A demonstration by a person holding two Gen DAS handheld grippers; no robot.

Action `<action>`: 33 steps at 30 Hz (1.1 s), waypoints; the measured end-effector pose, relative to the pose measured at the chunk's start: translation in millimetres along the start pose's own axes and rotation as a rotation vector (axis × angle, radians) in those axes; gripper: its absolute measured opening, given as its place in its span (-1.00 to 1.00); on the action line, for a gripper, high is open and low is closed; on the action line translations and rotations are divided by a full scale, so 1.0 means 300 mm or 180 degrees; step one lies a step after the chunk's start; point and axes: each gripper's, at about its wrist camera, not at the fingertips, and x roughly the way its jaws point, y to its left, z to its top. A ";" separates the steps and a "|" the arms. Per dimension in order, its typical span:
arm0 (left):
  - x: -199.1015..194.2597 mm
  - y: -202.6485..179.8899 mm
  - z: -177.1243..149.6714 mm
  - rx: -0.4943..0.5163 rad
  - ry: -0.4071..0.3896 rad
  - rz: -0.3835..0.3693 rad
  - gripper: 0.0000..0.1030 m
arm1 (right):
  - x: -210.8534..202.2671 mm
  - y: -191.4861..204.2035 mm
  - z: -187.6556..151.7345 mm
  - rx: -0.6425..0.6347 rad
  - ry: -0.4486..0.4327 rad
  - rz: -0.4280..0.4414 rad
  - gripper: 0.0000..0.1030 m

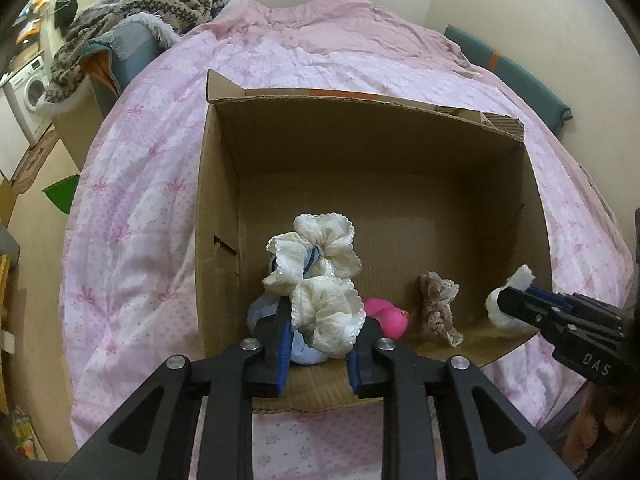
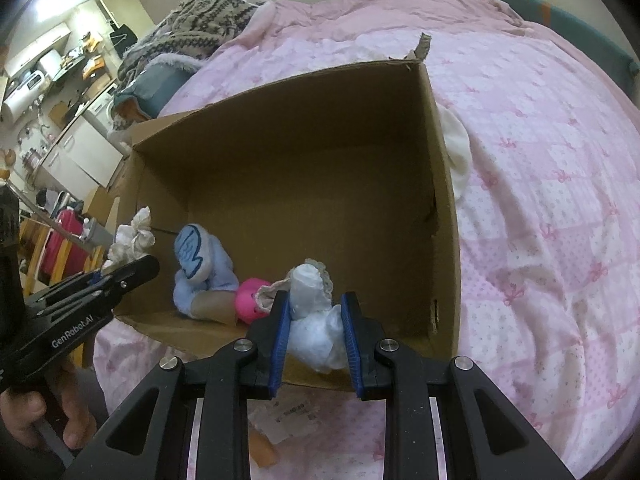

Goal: Organize soft objects
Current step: 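Open the left tool to drop the scrunchie while the right tool drops the sock in the box, then move both tools back toward the tan tube and plastic bag on the bed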

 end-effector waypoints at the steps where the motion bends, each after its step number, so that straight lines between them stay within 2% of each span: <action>1: 0.000 0.000 0.000 -0.0005 0.0000 -0.0002 -0.59 | -0.001 -0.001 0.001 0.0007 -0.0005 0.0001 -0.49; 3: 0.000 0.001 0.001 -0.0004 0.0003 -0.0009 -0.48 | 0.000 -0.007 0.002 0.0035 0.0000 0.0005 -0.48; 5: -0.002 0.000 -0.001 0.0002 -0.0002 -0.0007 -0.25 | 0.002 -0.013 0.003 0.0062 0.0011 0.0003 -0.48; 7: -0.012 0.000 -0.001 0.0000 -0.0040 -0.0011 0.25 | 0.002 -0.017 0.003 0.0080 0.0019 0.0010 -0.47; 9: -0.024 -0.001 0.001 -0.0005 -0.0091 -0.0036 0.39 | 0.001 -0.019 0.004 0.0089 0.0020 0.0022 -0.47; 14: -0.033 -0.009 0.011 0.0040 -0.0143 0.0094 0.40 | -0.002 -0.022 0.005 0.0103 0.0022 0.0025 -0.44; 17: -0.034 0.001 0.014 0.0005 -0.0152 0.0110 0.40 | -0.006 -0.028 0.007 0.0139 -0.0002 0.0035 -0.27; 19: -0.036 0.006 0.016 -0.0021 -0.0161 0.0119 0.40 | -0.017 -0.035 0.009 0.0184 -0.0056 0.0040 0.25; 22: -0.039 0.013 0.019 -0.0063 -0.0168 0.0116 0.40 | -0.061 -0.035 0.020 0.0203 -0.0265 0.0049 0.27; 24: -0.043 0.019 0.020 -0.0088 -0.0184 0.0118 0.40 | -0.111 -0.026 0.024 0.0154 -0.0517 0.0016 0.28; 27: -0.052 0.023 0.023 -0.0104 -0.0230 0.0118 0.40 | -0.160 -0.027 0.028 0.0171 -0.0763 -0.0003 0.46; 33: -0.057 0.022 0.022 -0.0083 -0.0255 0.0138 0.40 | -0.145 -0.058 0.042 0.0331 -0.0656 0.0023 0.46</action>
